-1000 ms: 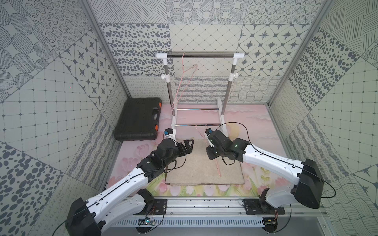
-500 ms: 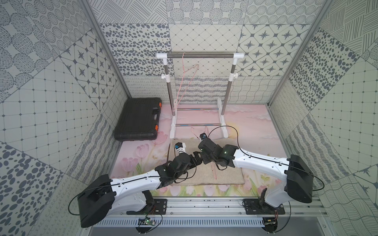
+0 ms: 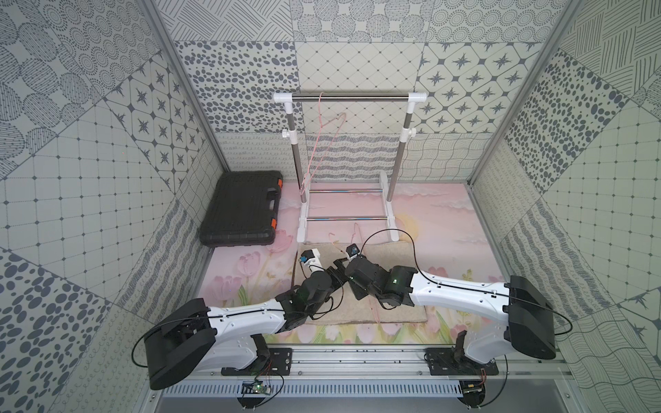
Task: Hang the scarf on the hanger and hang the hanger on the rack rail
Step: Pick up the hanger from the clothesline.
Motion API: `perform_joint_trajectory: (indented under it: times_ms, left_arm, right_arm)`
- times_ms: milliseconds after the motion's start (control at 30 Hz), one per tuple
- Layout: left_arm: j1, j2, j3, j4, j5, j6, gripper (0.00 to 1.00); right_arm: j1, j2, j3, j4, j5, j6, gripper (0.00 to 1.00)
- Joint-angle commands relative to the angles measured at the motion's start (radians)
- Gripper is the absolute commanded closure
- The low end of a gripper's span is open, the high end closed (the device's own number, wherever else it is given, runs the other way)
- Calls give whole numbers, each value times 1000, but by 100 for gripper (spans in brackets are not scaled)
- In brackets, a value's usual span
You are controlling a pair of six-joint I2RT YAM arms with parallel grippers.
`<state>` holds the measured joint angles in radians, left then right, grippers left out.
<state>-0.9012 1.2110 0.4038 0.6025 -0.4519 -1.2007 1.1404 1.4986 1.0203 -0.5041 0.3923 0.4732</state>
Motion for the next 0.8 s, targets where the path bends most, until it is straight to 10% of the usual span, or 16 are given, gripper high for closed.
perform_joint_trajectory:
  times_ms: [0, 767]
  left_arm:
    - [17, -21, -3, 193, -38, -2, 4]
    - [88, 305, 23, 408, 184, -80, 62]
  right_arm:
    - [11, -12, -14, 32, -6, 19, 100]
    - [31, 74, 41, 38, -10, 33, 100]
